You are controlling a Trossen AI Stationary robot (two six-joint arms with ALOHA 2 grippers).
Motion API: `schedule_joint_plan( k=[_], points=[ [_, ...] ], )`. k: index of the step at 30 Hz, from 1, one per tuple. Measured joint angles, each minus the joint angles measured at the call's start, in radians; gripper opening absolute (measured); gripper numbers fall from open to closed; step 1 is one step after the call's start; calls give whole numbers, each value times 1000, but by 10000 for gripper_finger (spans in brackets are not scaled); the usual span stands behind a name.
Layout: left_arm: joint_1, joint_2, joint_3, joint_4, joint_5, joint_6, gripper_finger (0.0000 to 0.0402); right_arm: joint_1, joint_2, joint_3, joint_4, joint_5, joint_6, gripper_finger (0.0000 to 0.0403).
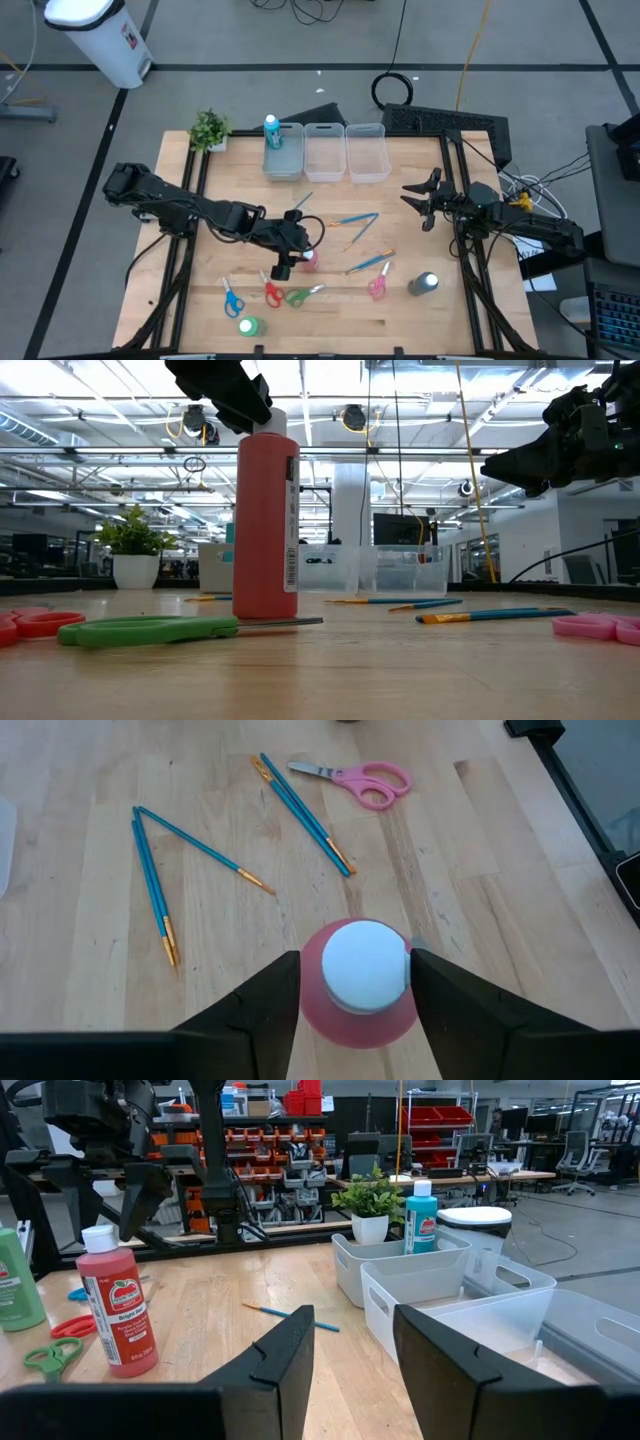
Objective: Pick & Place Paint Supplies
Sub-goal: Put the pink paint bottles into the gray bin
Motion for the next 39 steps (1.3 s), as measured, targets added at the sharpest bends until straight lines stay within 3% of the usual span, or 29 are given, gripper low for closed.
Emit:
schedule_joint_plan(
  k=[24,39],
  points=[
    [0,50,0,61,8,71,193,0,0,0,10,1,0,130],
    [4,37,-1,42,8,-31,192,0,0,0,14,1,0,130]
  ],
)
